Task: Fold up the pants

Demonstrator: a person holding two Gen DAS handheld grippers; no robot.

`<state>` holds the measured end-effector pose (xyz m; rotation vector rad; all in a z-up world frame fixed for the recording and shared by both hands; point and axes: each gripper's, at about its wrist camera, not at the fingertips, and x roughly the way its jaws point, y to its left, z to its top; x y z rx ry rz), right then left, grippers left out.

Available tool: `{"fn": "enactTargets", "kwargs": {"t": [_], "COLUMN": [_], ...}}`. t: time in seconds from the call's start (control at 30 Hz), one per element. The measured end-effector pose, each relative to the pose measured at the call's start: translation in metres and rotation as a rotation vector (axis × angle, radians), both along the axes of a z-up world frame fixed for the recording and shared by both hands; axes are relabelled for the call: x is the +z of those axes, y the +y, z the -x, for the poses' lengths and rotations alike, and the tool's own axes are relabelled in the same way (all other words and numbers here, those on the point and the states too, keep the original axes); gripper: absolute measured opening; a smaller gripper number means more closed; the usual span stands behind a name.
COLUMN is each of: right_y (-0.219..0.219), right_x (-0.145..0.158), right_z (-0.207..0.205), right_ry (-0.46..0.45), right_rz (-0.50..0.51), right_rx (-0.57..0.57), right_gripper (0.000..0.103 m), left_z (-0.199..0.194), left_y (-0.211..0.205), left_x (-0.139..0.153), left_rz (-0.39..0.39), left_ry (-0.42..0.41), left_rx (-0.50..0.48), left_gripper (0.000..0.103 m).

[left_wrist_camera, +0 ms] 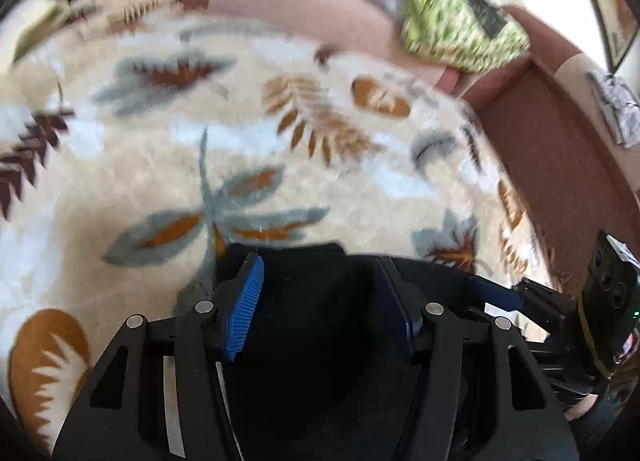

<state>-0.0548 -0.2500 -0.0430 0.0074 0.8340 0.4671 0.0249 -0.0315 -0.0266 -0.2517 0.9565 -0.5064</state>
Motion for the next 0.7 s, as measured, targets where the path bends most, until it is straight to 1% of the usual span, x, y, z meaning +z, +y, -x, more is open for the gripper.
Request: {"fn": "enactTargets", "kwargs": {"t": [0.03, 0.07, 0.1, 0.13, 0.17, 0.2, 0.23, 0.27, 0.3, 0.33, 0.37, 0.4, 0.47, 0.5, 0.53, 0.57, 0.6, 0.67, 0.7], "right_y": [-0.002, -0.003, -0.004, -0.004, -0.002, 0.001, 0.007, 0.012, 0.017, 0.02, 0.021, 0.019, 0.012, 0.002, -0.003, -0.006, -0.003, 0.011, 0.02], "right_x": [0.007, 0.018, 0.025, 0.032, 0.035, 0.037, 0.034, 0.029, 0.016, 0.002, -0.01, -0.007, 0.0, 0.006, 0.01, 0.017, 0.024, 0.025, 0.02], "right_z": [0.008, 0.019, 0.029, 0.039, 0.049, 0.056, 0.064, 0.066, 0.065, 0.062, 0.061, 0.063, 0.063, 0.064, 0.066, 0.069, 0.075, 0.082, 0.082], "right_ry": [-0.037, -0.087, -0.118, -0.138, -0.151, -0.154, -0.148, -0.132, -0.081, -0.025, 0.009, -0.028, -0.041, -0.065, -0.069, -0.085, -0.118, -0.143, -0.13], "right_rz": [-0.01, -0.027, -0.042, -0.059, -0.068, -0.063, -0.035, -0.003, 0.065, 0.129, 0.175, 0.166, 0.2, 0.182, 0.144, 0.087, 0.05, 0.056, 0.073], "right_rx": [0.003, 0.01, 0.025, 0.048, 0.075, 0.1, 0.12, 0.119, 0.106, 0.098, 0.102, 0.099, 0.054, 0.013, -0.006, 0.005, 0.042, 0.116, 0.141], "right_gripper": [0.036, 0.036, 0.036, 0.036, 0.036, 0.036, 0.036, 0.035, 0.036, 0.036, 0.036, 0.036, 0.036, 0.036, 0.036, 0.036, 0.036, 0.036, 0.036], "left_z": [0.011, 0.02, 0.034, 0.045, 0.055, 0.06, 0.062, 0.06, 0.055, 0.05, 0.048, 0.045, 0.044, 0.044, 0.046, 0.046, 0.047, 0.048, 0.048], "left_y": [0.004, 0.006, 0.01, 0.012, 0.014, 0.013, 0.01, 0.007, 0.003, -0.001, -0.003, -0.005, -0.006, -0.007, -0.009, -0.01, -0.01, -0.011, -0.01], "left_x": [0.012, 0.019, 0.028, 0.033, 0.033, 0.03, 0.023, 0.009, -0.007, -0.015, -0.014, -0.013, -0.016, -0.016, -0.016, -0.016, -0.015, -0.016, -0.016], "left_rz": [0.008, 0.025, 0.058, 0.077, 0.096, 0.104, 0.095, 0.067, 0.046, 0.025, 0.017, 0.013, 0.005, -0.002, -0.012, -0.017, -0.016, -0.017, -0.018], "left_ry": [-0.055, -0.087, -0.125, -0.141, -0.137, -0.115, -0.077, -0.01, 0.065, 0.097, 0.084, 0.082, 0.085, 0.079, 0.073, 0.07, 0.069, 0.069, 0.067], "left_rx": [-0.001, -0.01, -0.025, -0.041, -0.059, -0.072, -0.08, -0.078, -0.082, -0.081, -0.072, -0.067, -0.057, -0.058, -0.062, -0.063, -0.063, -0.062, -0.064], "left_gripper": [0.058, 0.058, 0.058, 0.058, 0.058, 0.058, 0.058, 0.058, 0.058, 0.057, 0.057, 0.057, 0.057, 0.057, 0.058, 0.058, 0.058, 0.058, 0.058]}}
